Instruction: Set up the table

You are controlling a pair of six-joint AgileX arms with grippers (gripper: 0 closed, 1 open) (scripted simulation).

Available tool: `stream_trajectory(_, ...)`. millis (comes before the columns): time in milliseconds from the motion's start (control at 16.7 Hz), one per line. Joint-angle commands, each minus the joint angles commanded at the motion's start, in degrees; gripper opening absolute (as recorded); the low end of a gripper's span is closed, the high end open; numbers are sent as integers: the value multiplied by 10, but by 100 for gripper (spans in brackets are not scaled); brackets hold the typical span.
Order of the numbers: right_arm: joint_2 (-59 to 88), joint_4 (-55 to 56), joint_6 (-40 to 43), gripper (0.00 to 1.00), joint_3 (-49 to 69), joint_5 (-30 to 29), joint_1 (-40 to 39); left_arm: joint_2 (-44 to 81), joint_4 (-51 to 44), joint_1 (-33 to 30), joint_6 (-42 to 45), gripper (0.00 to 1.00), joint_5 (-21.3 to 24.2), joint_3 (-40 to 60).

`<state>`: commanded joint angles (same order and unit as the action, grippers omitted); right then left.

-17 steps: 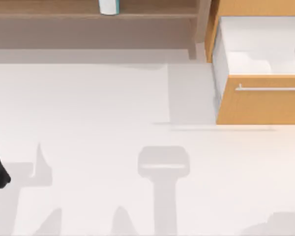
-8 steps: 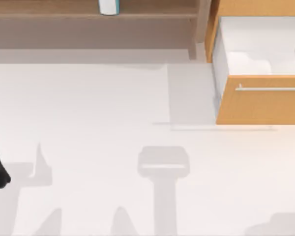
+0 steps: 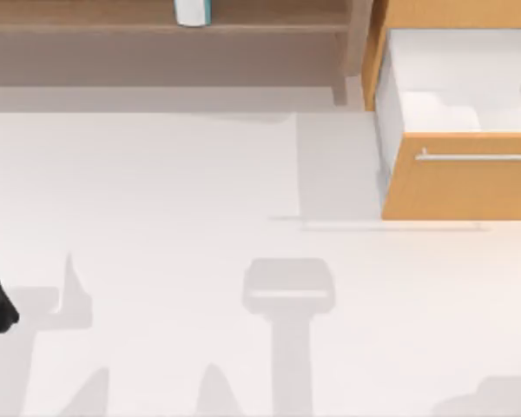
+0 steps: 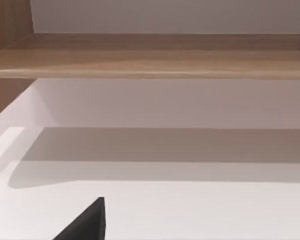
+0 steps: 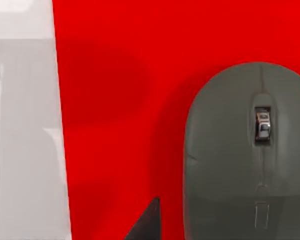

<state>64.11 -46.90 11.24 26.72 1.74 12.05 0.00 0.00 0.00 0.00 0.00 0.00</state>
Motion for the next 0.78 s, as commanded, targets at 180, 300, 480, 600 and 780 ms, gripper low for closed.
stream_trajectory(180, 0, 0, 0, 100, 0, 0, 0, 0, 0, 0, 0, 100, 0, 0)
stream_trajectory(300, 0, 0, 0, 100, 0, 0, 0, 0, 0, 0, 0, 100, 0, 0)
stream_trajectory(480, 0, 0, 0, 100, 0, 0, 0, 0, 0, 0, 0, 100, 0, 0)
stream_trajectory(600, 0, 0, 0, 100, 0, 0, 0, 0, 0, 0, 0, 100, 0, 0)
stream_trajectory(780, -3, 17, 10, 100, 3, -1, -4, 0, 0, 0, 0, 100, 0, 0)
